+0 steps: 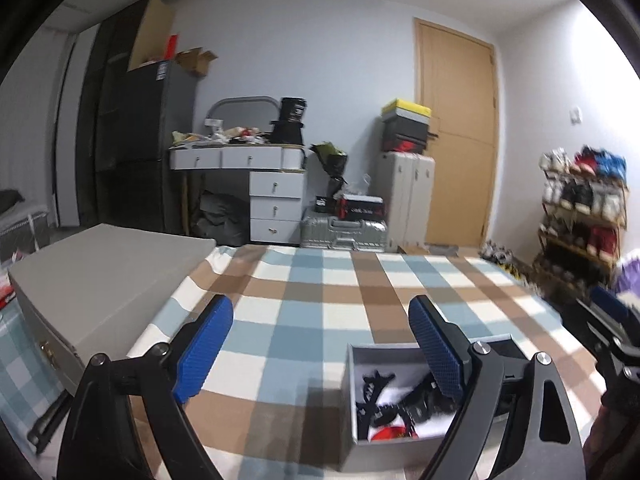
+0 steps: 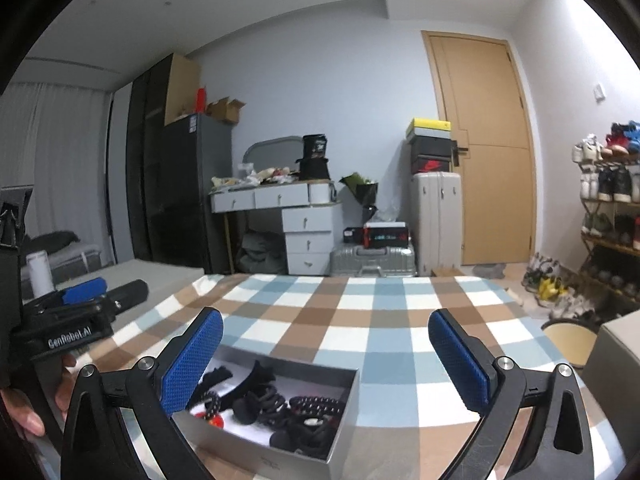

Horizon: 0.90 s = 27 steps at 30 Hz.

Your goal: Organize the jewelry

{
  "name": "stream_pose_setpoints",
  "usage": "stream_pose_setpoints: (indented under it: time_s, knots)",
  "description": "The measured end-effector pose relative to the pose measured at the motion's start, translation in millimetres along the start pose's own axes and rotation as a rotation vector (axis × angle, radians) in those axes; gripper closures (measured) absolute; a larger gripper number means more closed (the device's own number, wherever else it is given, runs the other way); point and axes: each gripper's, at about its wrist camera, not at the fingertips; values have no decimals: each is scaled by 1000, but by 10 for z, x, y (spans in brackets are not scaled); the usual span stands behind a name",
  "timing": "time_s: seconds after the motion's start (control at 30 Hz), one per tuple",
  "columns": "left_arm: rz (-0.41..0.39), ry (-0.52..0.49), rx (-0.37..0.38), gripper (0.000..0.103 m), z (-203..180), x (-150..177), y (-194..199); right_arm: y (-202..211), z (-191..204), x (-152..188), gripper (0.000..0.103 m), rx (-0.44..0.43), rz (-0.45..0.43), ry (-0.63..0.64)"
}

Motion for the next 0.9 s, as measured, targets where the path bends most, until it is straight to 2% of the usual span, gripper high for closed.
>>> stream_pose_setpoints:
  time_s: [0.13,0.23,0.33,0.53,0.9]
  knots:
    - [4,-45,13,16,-125,54,58,1,-5,31,0,-3,15,6]
    - [-24,-50,20,16,-154,43,96,-15,-51,46,0,-1,32,-15]
    - [-34,-71,4,16,-193,86,91,-82,-38,101,0,-1,60,4]
    - [9,-58,-1,16,-210,119,-2,-113,63,156,0,5,94,51]
    - [11,-69,26,16,-206,106,47,-124,61,157,0,37,103,42]
Point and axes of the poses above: each gripper's, at about its wrist camera, not at the fingertips, and y roughly against the way its jaws point, z to its left, x to its underside, and after that the axes turned 2 degrees about z, right-handed
